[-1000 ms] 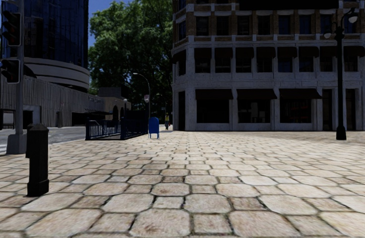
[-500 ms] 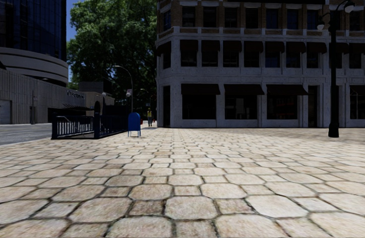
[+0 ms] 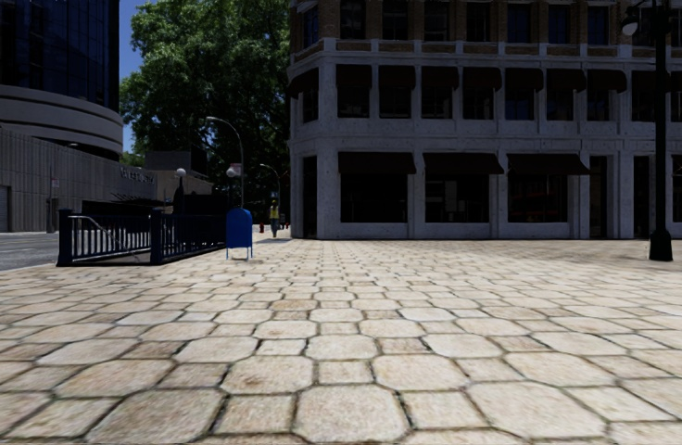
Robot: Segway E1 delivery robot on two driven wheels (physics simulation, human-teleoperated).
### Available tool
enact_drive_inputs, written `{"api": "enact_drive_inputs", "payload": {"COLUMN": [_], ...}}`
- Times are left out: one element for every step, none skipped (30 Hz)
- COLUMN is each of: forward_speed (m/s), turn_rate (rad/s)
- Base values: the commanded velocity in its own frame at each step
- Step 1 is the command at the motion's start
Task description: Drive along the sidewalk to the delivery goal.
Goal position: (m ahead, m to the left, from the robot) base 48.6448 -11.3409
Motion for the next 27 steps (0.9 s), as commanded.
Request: {"api": "enact_drive_inputs", "payload": {"forward_speed": [2.0,2.0,2.0,2.0,2.0,2.0,2.0,2.0,2.0,2.0,2.0,2.0,2.0,2.0,2.0,2.0,2.0,2.0,2.0,2.0,2.0,2.0,2.0,2.0,2.0,2.0,2.0], "turn_rate": [0.0,0.0,0.0,0.0,0.0,0.0,0.01,0.01,0.24,0.38,0.42,0.42,0.33,0.0,0.0,0.0,0.0,0.0,0.0,0.0,0.0,0.0,0.0,0.0,0.0,0.0,0.0]}}
